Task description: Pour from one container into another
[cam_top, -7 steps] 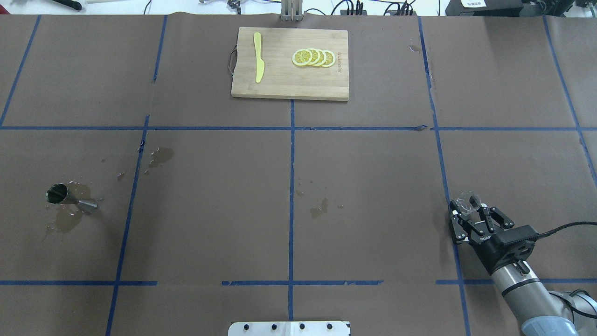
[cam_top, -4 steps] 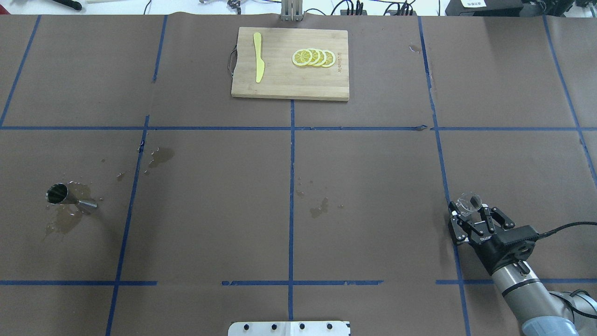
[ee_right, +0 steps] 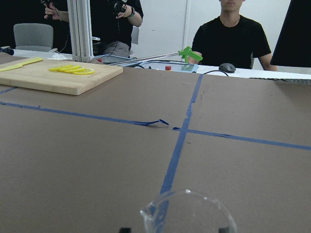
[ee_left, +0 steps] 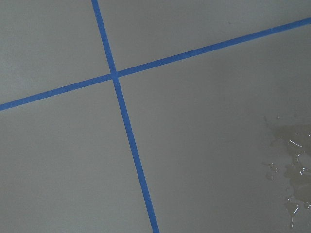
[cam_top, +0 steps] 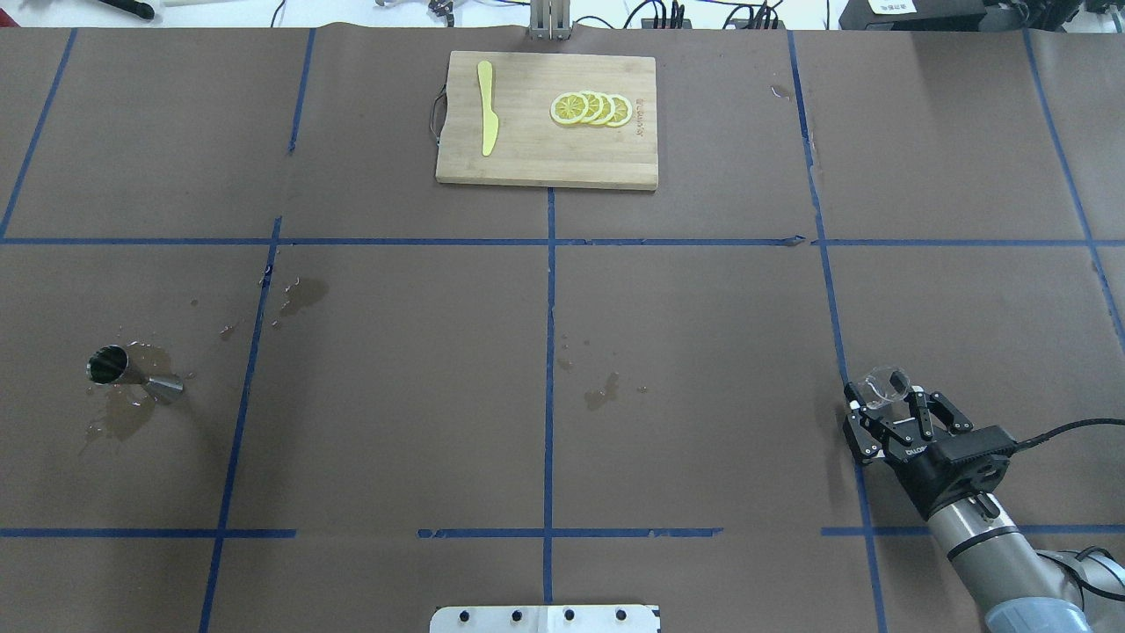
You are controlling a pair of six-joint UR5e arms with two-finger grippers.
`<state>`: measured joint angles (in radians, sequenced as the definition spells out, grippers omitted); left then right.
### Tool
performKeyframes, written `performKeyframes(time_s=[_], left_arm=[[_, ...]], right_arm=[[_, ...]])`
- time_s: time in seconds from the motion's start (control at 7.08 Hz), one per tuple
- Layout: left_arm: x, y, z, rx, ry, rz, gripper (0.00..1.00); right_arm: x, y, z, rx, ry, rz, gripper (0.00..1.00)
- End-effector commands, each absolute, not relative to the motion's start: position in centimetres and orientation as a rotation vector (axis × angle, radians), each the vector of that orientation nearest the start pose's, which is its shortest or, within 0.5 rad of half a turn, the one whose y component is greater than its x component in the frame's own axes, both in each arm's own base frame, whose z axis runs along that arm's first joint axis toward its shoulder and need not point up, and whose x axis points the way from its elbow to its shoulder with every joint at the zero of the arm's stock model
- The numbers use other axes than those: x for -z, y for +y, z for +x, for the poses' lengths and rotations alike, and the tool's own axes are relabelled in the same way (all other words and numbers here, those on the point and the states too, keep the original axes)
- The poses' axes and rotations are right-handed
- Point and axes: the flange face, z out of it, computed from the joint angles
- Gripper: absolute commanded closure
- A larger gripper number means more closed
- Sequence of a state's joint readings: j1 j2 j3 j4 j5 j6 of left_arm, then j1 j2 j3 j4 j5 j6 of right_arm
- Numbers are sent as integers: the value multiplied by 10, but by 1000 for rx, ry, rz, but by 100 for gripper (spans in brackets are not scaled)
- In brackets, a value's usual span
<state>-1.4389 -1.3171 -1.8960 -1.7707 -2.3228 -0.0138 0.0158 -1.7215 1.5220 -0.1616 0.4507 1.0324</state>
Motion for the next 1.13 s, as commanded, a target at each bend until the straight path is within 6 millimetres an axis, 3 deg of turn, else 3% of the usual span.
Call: performKeyframes(time_s=[0.0,0.14,0.28,0.56,0.99], left_arm=[[-592,-402,-12,-214,765,208,0],[-593,-402,-13,-214,765,206,0],[-593,-402,-13,-214,765,206,0],[-593,-402,-13,-209,765,206,0],[-596,-402,-13,-208,765,198,0]], right_arm=[[-583,-219,-396,-223,-765,1196,0],[-584,-213,-387,-195,-809,1159,0],[-592,-209,-353,-154,-855,1113,0],[-579,-204,-325,-88,-917,1032,0],[-567,-188,-263,88,-998,822,0]])
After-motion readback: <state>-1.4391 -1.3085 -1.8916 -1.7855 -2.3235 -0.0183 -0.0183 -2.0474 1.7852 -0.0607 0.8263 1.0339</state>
